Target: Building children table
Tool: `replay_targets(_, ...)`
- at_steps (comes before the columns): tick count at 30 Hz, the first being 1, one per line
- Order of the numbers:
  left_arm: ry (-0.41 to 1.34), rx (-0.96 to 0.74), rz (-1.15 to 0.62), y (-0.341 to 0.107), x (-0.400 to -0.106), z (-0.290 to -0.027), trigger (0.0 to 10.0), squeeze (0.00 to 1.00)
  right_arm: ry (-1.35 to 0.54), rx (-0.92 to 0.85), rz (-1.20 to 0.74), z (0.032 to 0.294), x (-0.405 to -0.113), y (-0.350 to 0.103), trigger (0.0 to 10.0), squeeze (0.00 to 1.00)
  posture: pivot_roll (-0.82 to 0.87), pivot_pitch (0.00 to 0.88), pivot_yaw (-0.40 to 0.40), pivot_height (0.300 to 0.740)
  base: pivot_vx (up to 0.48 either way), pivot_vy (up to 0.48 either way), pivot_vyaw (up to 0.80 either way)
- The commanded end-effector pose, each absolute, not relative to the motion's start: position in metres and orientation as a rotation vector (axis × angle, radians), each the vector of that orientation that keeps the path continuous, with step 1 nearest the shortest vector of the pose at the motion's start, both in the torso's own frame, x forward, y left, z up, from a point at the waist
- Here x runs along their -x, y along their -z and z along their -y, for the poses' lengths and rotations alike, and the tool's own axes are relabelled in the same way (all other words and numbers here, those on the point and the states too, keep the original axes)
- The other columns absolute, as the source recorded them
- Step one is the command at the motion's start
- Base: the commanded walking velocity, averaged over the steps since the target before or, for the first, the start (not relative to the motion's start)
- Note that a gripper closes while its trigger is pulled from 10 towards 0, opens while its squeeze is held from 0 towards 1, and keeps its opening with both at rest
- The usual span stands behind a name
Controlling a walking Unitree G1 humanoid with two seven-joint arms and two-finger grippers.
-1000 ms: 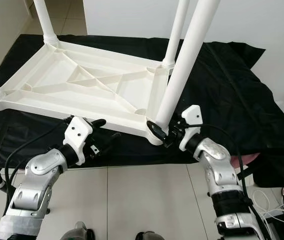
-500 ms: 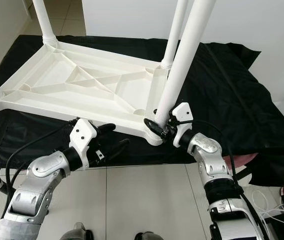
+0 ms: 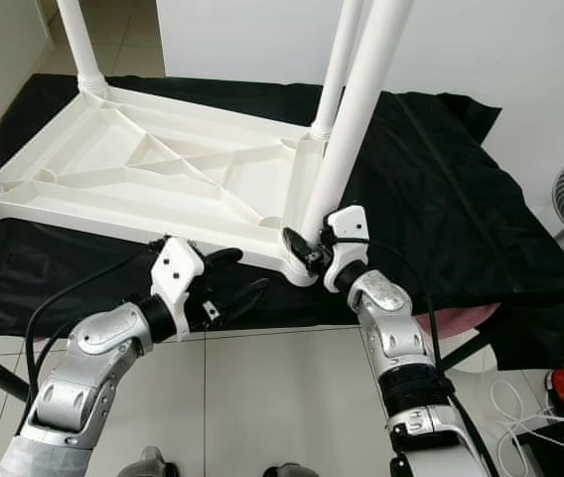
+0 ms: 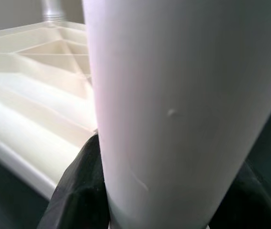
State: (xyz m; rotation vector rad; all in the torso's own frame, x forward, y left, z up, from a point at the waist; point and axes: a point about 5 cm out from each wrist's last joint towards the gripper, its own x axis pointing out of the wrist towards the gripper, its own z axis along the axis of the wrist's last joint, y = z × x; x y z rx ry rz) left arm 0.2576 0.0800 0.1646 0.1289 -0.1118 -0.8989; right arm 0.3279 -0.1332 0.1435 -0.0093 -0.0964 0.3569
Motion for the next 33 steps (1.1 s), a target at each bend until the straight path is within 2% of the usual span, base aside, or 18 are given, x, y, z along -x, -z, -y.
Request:
replay_targets(1,0.865,-0.119,0.092,-0.162,-0.261,-0.079,10.0,0.0,-0.209,0.017,0.013,0.138,-0.324,-0.127,0.0,0.0,0.03,0.048,-0.084,0.74,0.0,0.0,0.0)
replay_targets(3,0.864,-0.118,0.091,-0.162,-0.261,-0.078,10.0,0.0,-0.119,-0.021,-0.004,0.13,-0.319,-0.122,0.0,0.0,0.04,0.04,-0.084,0.74,0.0,0.0,0.0)
replay_targets(7,0.864,-0.123,0.094,-0.163,-0.262,-0.077,10.0,0.0,-0.065,-0.029,-0.019,0.123,-0.316,-0.12,0.0,0.0,0.04,0.037,-0.085,0.74,0.0,0.0,0.0)
replay_targets(10,0.855,-0.119,0.098,-0.163,-0.263,-0.077,10.0,0.0,-0.048,-0.074,-0.041,0.106,-0.312,-0.118,0.0,0.0,0.04,0.024,-0.082,0.74,0.0,0.0,0.0)
replay_targets(11,0.853,-0.119,0.097,-0.163,-0.263,-0.077,10.0,0.0,-0.063,-0.075,-0.033,0.102,-0.311,-0.119,4.5,0.0,0.04,0.023,-0.082,0.74,0.0,0.0,0.0)
replay_targets(12,0.853,-0.116,0.097,-0.163,-0.263,-0.076,10.0,0.0,-0.069,-0.051,-0.016,0.102,-0.311,-0.122,10.0,0.0,0.03,0.017,-0.081,0.74,0.0,0.0,0.0)
replay_targets(16,0.855,-0.115,0.097,-0.163,-0.263,-0.076,10.0,0.0,-0.078,-0.047,0.001,0.102,-0.31,-0.126,10.0,0.0,0.03,0.014,-0.08,0.74,0.0,0.0,0.0)
replay_targets(17,0.859,-0.105,0.1,-0.164,-0.263,-0.075,10.0,0.0,-0.09,-0.053,0.018,0.106,-0.31,-0.128,10.0,1.0,0.03,0.014,-0.08,0.74,0.0,0.0,0.0)
replay_targets(22,0.866,-0.104,0.098,-0.164,-0.263,-0.071,10.0,0.0,-0.175,-0.03,0.064,0.122,-0.312,-0.135,10.0,1.0,0.03,0.014,-0.078,0.74,0.0,0.0,0.0)
replay_targets(23,0.867,-0.108,0.097,-0.163,-0.263,-0.07,10.0,0.0,-0.228,-0.019,0.071,0.124,-0.313,-0.137,10.0,0.8,0.03,0.015,-0.08,0.74,0.0,0.0,0.0)
replay_targets(24,0.87,-0.105,0.098,-0.163,-0.262,-0.07,10.0,0.0,-0.324,-0.012,0.072,0.122,-0.311,-0.138,10.0,0.0,0.03,0.015,-0.08,0.74,0.0,0.0,0.0)
replay_targets(25,0.87,-0.105,0.098,-0.163,-0.262,-0.07,10.0,0.0,-0.324,-0.012,0.072,0.122,-0.311,-0.138,10.0,0.0,0.03,0.015,-0.08,0.74,0.0,0.0,0.0)
replay_targets(26,0.871,-0.105,0.099,-0.163,-0.262,-0.069,10.0,0.0,-0.404,0.01,0.084,0.123,-0.31,-0.141,10.0,0.0,0.03,0.016,-0.084,0.74,0.0,0.0,0.0)
replay_targets(28,0.871,-0.105,0.099,-0.163,-0.262,-0.069,10.0,0.0,-0.404,0.01,0.084,0.123,-0.31,-0.141,10.0,0.0,0.03,0.016,-0.084,0.74,0.0,0.0,0.0)
replay_targets(31,0.887,-0.098,0.093,-0.161,-0.259,-0.066,10.0,0.0,-0.555,0.097,0.121,0.138,-0.316,-0.155,10.0,0.0,0.03,0.019,-0.09,0.74,0.0,0.0,0.0)
replay_targets(33,0.892,-0.098,0.092,-0.16,-0.258,-0.066,10.0,0.0,-0.587,0.115,0.128,0.141,-0.317,-0.158,10.0,0.0,0.03,0.019,-0.09,0.74,0.0,0.0,0.0)
